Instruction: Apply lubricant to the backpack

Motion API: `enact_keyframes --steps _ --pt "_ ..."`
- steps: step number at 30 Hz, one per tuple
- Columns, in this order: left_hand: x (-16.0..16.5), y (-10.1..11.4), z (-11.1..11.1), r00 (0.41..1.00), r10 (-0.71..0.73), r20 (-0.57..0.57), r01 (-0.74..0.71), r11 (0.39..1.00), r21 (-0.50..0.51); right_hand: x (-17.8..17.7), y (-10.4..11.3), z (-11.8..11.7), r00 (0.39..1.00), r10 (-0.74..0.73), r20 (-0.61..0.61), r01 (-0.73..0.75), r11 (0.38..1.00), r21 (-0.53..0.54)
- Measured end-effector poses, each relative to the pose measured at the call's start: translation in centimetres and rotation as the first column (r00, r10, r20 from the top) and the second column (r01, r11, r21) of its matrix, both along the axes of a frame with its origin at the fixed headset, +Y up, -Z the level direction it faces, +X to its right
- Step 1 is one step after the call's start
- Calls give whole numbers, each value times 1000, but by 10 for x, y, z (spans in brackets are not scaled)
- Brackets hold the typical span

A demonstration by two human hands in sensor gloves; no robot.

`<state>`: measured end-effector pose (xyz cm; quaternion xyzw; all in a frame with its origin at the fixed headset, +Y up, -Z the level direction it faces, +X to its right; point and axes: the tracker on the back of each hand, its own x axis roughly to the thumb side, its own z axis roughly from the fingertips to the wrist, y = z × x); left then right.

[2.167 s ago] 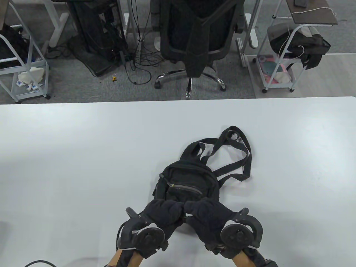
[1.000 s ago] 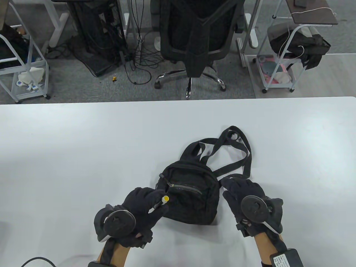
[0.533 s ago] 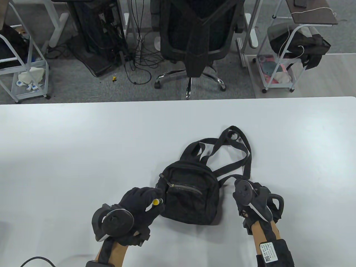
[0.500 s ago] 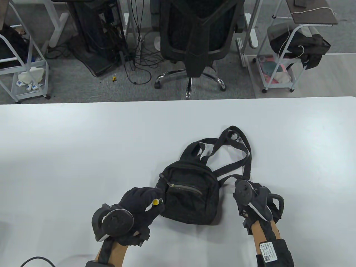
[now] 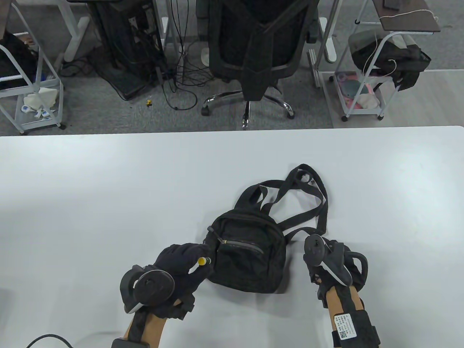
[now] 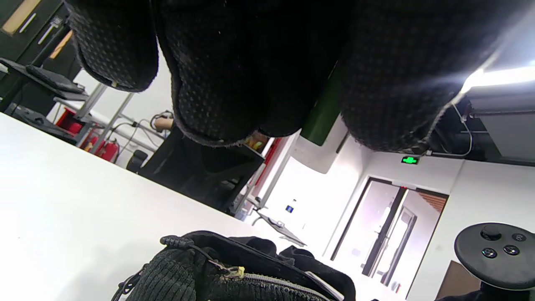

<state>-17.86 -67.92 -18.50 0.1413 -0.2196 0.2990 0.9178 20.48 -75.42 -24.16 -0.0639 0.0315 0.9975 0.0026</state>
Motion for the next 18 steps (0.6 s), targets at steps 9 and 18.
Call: enact_keyframes --steps 9,18 --pt "-4 3 1 1000 16 -2 -16 1000 16 30 44 19 935 -348 -69 354 925 140" --pt "8 3 4 988 84 130 -84 996 -4 -15 73 49 829 -373 -417 504 821 267"
